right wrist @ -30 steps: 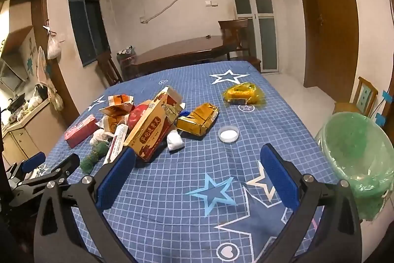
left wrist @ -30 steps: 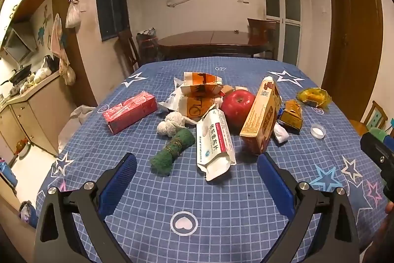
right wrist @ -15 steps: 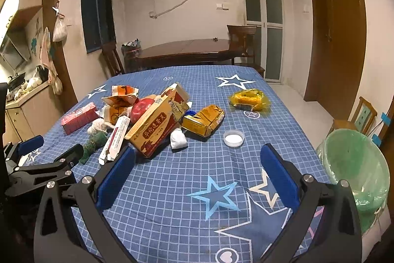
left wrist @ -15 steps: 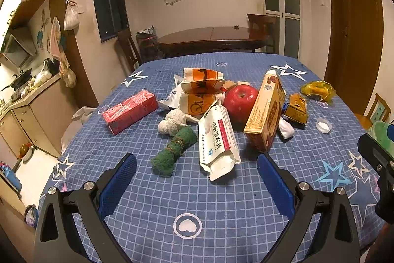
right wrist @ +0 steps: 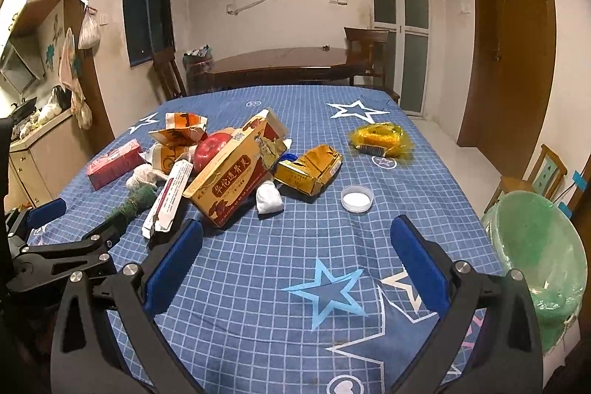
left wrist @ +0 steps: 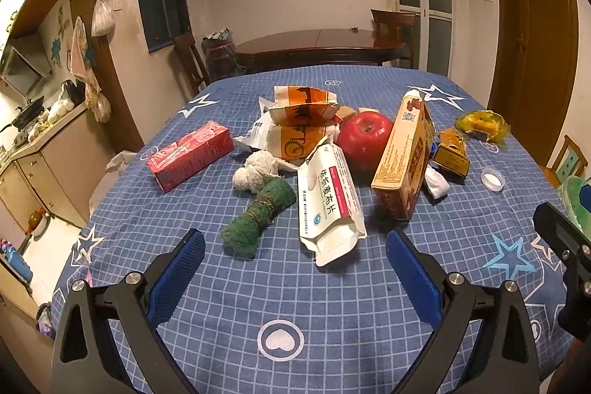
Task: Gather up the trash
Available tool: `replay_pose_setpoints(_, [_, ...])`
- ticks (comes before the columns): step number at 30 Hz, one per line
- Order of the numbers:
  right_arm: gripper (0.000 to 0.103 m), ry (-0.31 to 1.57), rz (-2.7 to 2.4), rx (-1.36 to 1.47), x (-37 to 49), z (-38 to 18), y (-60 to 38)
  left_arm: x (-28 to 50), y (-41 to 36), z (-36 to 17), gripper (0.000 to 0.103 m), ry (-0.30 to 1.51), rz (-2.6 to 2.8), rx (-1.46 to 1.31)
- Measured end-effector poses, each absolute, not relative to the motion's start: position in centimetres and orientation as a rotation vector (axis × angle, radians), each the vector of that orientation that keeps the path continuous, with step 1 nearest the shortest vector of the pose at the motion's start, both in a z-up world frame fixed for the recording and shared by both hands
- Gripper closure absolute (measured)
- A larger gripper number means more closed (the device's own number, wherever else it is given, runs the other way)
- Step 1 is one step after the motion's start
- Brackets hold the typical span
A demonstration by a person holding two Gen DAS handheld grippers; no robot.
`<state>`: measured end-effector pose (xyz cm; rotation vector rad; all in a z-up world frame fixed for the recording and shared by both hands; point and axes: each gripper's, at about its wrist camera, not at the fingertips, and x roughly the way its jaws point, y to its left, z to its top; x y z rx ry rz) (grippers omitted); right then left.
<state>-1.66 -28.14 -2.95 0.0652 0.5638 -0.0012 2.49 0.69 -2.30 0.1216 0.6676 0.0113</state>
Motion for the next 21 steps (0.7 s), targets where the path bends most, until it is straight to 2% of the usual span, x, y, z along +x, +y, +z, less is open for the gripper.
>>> replay_pose_setpoints(21, [0.005, 0.583, 0.007, 0.059, -1.16, -3.43, -28.16, 3.12, 0.12, -3.07, 0.005, 0.686, 0.014, 0.139])
